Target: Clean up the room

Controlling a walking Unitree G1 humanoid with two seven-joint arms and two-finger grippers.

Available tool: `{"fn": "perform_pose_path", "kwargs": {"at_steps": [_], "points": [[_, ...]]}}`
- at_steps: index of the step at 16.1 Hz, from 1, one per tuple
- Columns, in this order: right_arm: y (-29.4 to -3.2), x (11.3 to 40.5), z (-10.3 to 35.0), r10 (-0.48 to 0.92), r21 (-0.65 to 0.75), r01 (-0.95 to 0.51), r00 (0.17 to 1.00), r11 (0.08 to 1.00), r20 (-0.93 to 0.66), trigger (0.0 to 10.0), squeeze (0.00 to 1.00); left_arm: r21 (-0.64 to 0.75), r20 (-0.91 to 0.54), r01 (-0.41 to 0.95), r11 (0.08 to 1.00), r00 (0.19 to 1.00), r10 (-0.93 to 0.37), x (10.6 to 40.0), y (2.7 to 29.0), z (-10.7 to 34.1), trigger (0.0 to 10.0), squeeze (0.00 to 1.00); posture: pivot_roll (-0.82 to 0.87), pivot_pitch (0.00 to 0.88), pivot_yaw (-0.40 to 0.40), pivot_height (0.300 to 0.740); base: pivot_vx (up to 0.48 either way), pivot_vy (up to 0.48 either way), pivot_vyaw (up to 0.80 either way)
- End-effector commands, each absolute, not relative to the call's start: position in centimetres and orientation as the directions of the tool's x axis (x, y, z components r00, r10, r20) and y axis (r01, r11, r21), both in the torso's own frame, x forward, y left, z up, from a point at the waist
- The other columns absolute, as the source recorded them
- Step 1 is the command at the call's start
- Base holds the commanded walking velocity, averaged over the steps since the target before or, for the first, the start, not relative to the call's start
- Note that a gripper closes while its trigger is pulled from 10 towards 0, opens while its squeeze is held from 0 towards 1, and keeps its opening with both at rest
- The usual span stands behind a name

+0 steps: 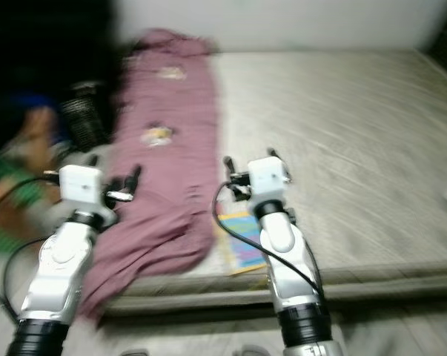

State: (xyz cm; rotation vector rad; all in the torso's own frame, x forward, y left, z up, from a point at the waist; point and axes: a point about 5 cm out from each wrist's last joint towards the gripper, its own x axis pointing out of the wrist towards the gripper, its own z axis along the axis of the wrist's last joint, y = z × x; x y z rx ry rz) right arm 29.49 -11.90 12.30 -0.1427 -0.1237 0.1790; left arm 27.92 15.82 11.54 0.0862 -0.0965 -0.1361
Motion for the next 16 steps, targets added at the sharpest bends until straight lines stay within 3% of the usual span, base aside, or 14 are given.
{"fn": "perform_pose_path", "kwargs": {"at_steps": [1,6,9,12,16], "points": [[-13.10,29.41,12.07,0.151,-0.161,-0.133,0.983,0.978,0.102,10.0,0.00,0.054,0.087,0.150,0.987,0.984,-0.154,28.11,14.46,11.60,10.0,0.00,-0.02,0.000,0.006,0.740,0.000,0.000,0.00],[-13.09,29.34,12.01,0.156,-0.169,-0.138,0.983,0.976,0.100,10.0,0.00,0.068,0.080,0.148,0.987,0.985,-0.153,28.18,14.18,11.60,10.0,0.00,-0.02,0.000,0.004,0.740,0.000,0.000,0.00],[-13.04,29.33,11.95,0.161,-0.170,-0.143,0.982,0.975,0.098,10.0,0.00,0.070,0.079,0.150,0.986,0.985,-0.155,28.17,14.08,11.59,10.0,0.00,-0.01,0.000,0.001,0.740,0.000,0.000,0.80],[-13.01,29.33,11.92,0.164,-0.171,-0.146,0.982,0.974,0.095,10.0,0.00,0.068,0.079,0.153,0.986,0.984,-0.158,28.17,14.05,11.58,10.0,0.00,-0.01,0.000,0.001,0.740,0.000,0.000,0.00],[-13.01,29.37,11.82,0.166,-0.170,-0.149,0.982,0.974,0.091,10.0,0.00,0.066,0.080,0.162,0.985,0.983,-0.167,28.21,13.96,11.58,10.0,0.00,-0.01,0.000,0.001,0.740,0.000,-0.248,0.00]]}}
